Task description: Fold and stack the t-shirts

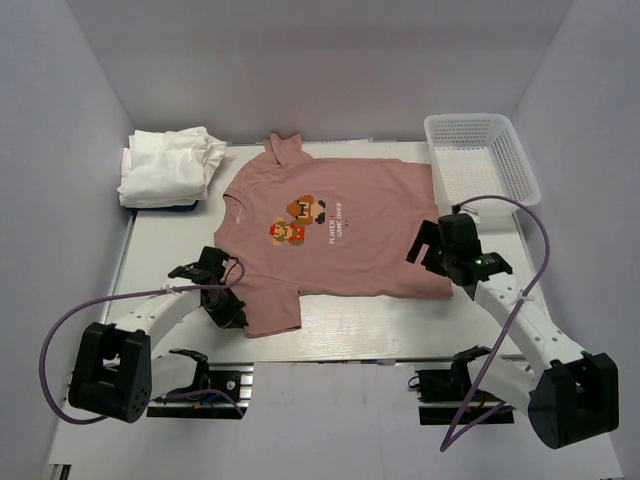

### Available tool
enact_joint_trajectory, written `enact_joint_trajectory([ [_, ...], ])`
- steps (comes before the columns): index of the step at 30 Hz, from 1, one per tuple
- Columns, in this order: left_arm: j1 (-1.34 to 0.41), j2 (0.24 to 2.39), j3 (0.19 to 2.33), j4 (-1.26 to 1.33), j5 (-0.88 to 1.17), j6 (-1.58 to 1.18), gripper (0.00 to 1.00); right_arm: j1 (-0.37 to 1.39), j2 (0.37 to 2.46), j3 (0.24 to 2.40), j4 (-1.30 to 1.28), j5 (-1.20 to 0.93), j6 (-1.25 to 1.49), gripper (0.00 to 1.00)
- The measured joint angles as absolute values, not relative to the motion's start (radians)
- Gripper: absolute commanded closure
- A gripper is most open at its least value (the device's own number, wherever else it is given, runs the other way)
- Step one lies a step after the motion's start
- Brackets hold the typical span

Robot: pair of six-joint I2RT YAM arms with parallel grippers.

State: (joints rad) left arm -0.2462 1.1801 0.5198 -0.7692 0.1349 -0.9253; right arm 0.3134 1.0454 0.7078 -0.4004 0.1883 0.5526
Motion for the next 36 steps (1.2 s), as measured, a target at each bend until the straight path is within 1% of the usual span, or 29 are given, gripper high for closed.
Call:
enact_joint_trajectory([
  [4, -0.246, 1.176, 0.518, -0.751, 0.142, -0.916, 1.0, 0.286, 1.026, 0.679, -0.501, 0.299, 0.643, 0.1],
  [8, -0.246, 1.142, 0.5, -0.752, 0.181, -0.912, 1.0, 0.26, 1.017, 0.627, -0.577, 0.33, 0.714, 0.1],
  [9, -0.246, 1.127, 0.493, -0.76, 0.192, -0.91, 1.0, 0.254, 1.016, 0.615, -0.582, 0.334, 0.725, 0.11],
  [10, -0.246, 1.111, 0.488, -0.768, 0.201, -0.91, 1.0, 0.248, 1.016, 0.603, -0.582, 0.339, 0.728, 0.17],
  [12, -0.246, 1.071, 0.484, -0.793, 0.217, -0.909, 1.0, 0.237, 1.024, 0.587, -0.582, 0.347, 0.733, 0.21],
  [17, -0.246, 1.026, 0.484, -0.84, 0.245, -0.91, 1.0, 0.202, 1.108, 0.585, -0.55, 0.349, 0.735, 0.23],
  [19, -0.246, 1.025, 0.484, -0.857, 0.253, -0.91, 1.0, 0.189, 1.148, 0.584, -0.528, 0.34, 0.734, 0.26],
  [22, -0.246, 1.022, 0.484, -0.877, 0.267, -0.911, 1.0, 0.175, 1.204, 0.577, -0.495, 0.321, 0.725, 0.47],
  [23, -0.246, 1.02, 0.484, -0.884, 0.273, -0.911, 1.0, 0.171, 1.219, 0.575, -0.491, 0.315, 0.723, 0.56],
  [24, -0.246, 1.018, 0.484, -0.892, 0.278, -0.911, 1.0, 0.17, 1.23, 0.572, -0.489, 0.312, 0.723, 0.71],
  [26, -0.246, 1.007, 0.485, -0.913, 0.285, -0.911, 1.0, 0.165, 1.232, 0.568, -0.484, 0.311, 0.715, 0.84],
  [27, -0.246, 0.999, 0.487, -0.924, 0.287, -0.911, 1.0, 0.163, 1.228, 0.564, -0.482, 0.311, 0.717, 0.97],
  [28, -0.246, 0.989, 0.49, -0.941, 0.292, -0.911, 1.0, 0.161, 1.222, 0.559, -0.477, 0.309, 0.719, 1.0],
  [32, -0.246, 0.944, 0.501, -0.998, 0.311, -0.911, 1.0, 0.157, 1.188, 0.543, -0.493, 0.289, 0.717, 1.0],
  [36, -0.246, 0.863, 0.501, -1.06, 0.344, -0.915, 1.0, 0.157, 1.125, 0.544, -0.584, 0.26, 0.69, 1.0],
])
